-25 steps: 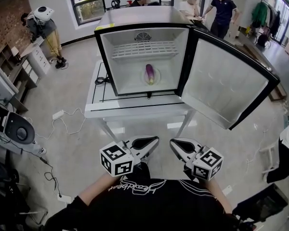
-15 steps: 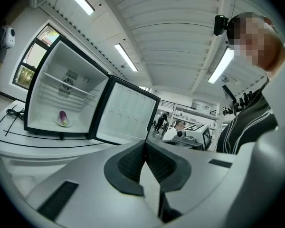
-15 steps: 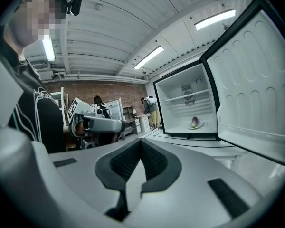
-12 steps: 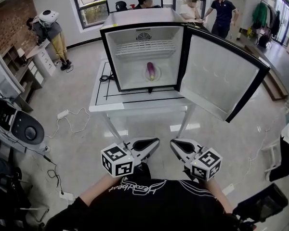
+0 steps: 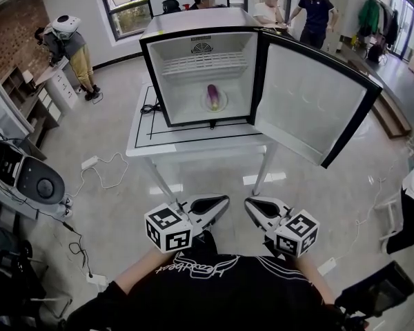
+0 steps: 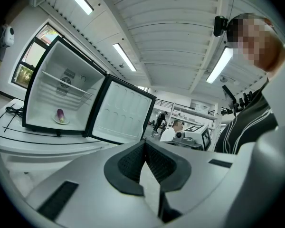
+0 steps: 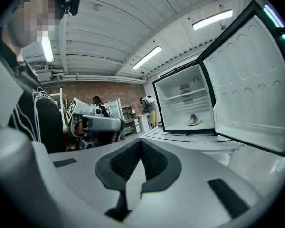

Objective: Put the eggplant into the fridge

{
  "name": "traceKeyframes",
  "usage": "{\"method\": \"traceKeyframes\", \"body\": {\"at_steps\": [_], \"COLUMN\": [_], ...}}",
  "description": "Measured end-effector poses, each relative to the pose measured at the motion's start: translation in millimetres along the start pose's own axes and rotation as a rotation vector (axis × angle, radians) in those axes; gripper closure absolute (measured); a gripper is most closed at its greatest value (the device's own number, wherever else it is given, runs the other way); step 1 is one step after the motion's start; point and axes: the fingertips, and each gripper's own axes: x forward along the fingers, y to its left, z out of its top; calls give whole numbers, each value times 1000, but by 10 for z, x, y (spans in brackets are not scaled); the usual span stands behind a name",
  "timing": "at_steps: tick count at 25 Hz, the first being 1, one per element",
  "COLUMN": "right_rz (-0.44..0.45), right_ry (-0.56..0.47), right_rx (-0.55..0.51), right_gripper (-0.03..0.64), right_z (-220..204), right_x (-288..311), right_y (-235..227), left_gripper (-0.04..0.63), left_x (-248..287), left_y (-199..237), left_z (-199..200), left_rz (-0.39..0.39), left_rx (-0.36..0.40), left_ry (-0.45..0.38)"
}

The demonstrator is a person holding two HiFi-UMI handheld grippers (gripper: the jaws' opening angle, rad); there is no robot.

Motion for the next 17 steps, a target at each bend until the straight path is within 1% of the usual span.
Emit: {"method": "traceKeyframes", "body": {"at_steps": [3,7,12,17], "right_rz": [-1,1,15,23], "right_ry": [0,0,9,8], "right_rx": [0,4,-15,-28], "right_gripper": [611,611,611,611], "right_z": [-21,49,64,46], "right_x": [7,43,110,71], "right_y": [14,11,-22,-29], "left_gripper": [588,588,588,588], "left_x": [-12,-31,-48,-8], "left_y": [-1,18,103,79], "left_z": [-8,50,84,89], "left_rz": [0,4,16,18], "left_rx": [2,3,-5,1], "left_ry": [-3,-9,-19,-20]}}
